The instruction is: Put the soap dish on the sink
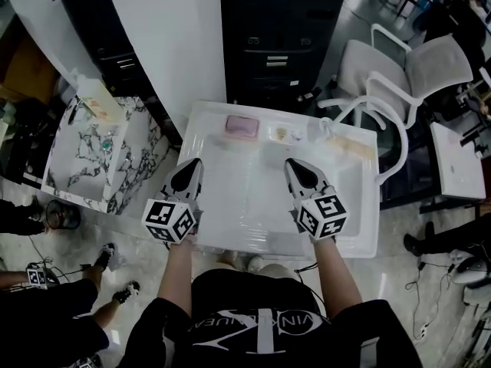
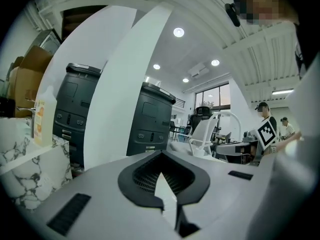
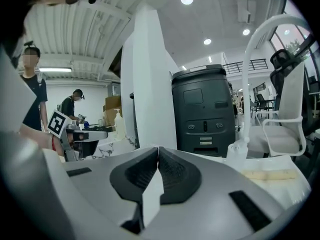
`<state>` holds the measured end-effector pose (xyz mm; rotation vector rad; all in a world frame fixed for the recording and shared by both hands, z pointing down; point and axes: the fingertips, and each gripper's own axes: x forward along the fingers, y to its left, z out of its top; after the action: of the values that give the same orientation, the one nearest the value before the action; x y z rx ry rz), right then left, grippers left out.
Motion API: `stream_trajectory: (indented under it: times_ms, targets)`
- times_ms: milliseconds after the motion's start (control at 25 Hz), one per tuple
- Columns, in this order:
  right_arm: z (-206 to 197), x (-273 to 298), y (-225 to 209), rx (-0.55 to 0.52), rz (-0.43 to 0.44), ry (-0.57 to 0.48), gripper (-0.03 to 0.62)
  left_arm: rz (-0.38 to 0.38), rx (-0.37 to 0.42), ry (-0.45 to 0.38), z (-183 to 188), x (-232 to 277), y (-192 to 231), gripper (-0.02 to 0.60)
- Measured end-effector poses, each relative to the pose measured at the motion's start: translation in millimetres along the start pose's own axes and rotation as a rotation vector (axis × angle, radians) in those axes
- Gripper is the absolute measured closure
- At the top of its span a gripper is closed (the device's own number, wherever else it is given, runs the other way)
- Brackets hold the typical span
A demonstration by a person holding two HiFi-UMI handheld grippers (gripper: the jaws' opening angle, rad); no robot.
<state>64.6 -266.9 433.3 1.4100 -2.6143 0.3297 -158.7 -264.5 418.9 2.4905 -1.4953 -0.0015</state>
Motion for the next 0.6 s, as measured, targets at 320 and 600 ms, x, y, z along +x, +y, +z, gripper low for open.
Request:
stream_trajectory:
  times_ms: [320, 600]
  targets:
    - [13.5, -19.4, 6.4, -0.024, -0.014, -0.054, 0.568, 0.026, 0.037, -0.047, 18.9, -24.3, -2.8, 0.567]
    - [27.8, -29.5, 8.0, -0.03, -0.021, -0.099, 0.568, 0.041, 0.084, -0.083, 38.1, -32.5, -7.0, 0.567]
